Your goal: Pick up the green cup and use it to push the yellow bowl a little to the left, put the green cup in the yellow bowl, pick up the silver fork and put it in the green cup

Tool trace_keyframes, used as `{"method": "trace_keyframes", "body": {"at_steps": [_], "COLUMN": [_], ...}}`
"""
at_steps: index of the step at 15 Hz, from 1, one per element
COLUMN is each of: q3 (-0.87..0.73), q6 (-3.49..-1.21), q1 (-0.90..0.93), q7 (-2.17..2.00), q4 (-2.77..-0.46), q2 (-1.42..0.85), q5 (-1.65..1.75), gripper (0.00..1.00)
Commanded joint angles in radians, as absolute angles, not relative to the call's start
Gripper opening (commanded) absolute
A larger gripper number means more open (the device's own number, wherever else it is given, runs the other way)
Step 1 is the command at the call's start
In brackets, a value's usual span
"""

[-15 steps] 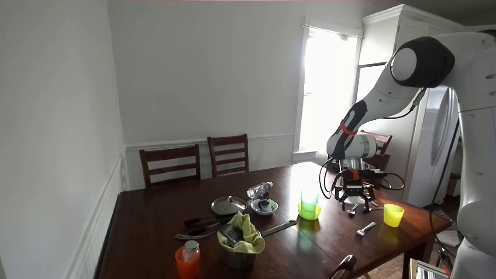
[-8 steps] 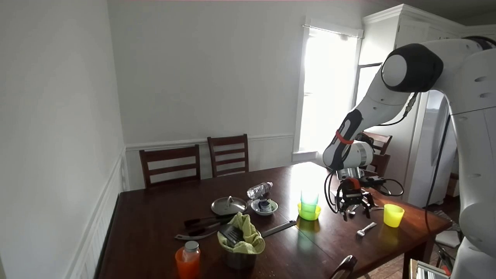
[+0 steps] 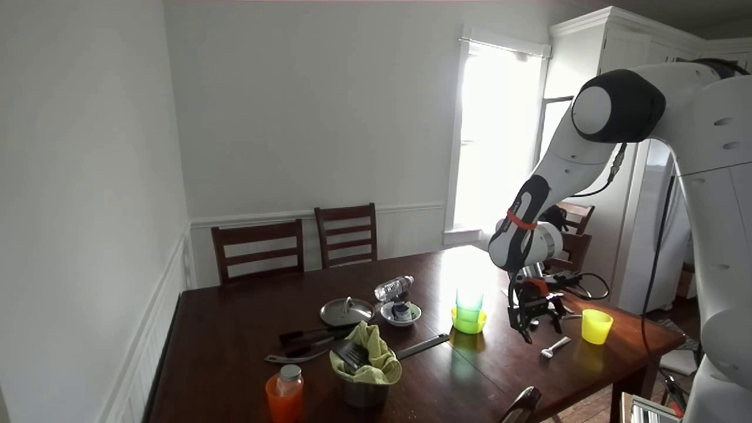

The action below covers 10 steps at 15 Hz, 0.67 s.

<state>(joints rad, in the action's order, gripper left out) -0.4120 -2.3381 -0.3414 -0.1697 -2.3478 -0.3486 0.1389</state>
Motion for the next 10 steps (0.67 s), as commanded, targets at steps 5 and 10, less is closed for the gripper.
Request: {"method": "trace_keyframes", "body": {"at_steps": [5, 10], "q3": [-0.451, -0.497], "q6": [-2.504, -2.665], "q1": [-0.3, -0.258], "q7": [-0.208, -0.255], "q4": [-2.448, -2.502], "q2": [-0.36, -0.398], "q5": [0.263, 0.36], "gripper": [1.0, 1.0]}}
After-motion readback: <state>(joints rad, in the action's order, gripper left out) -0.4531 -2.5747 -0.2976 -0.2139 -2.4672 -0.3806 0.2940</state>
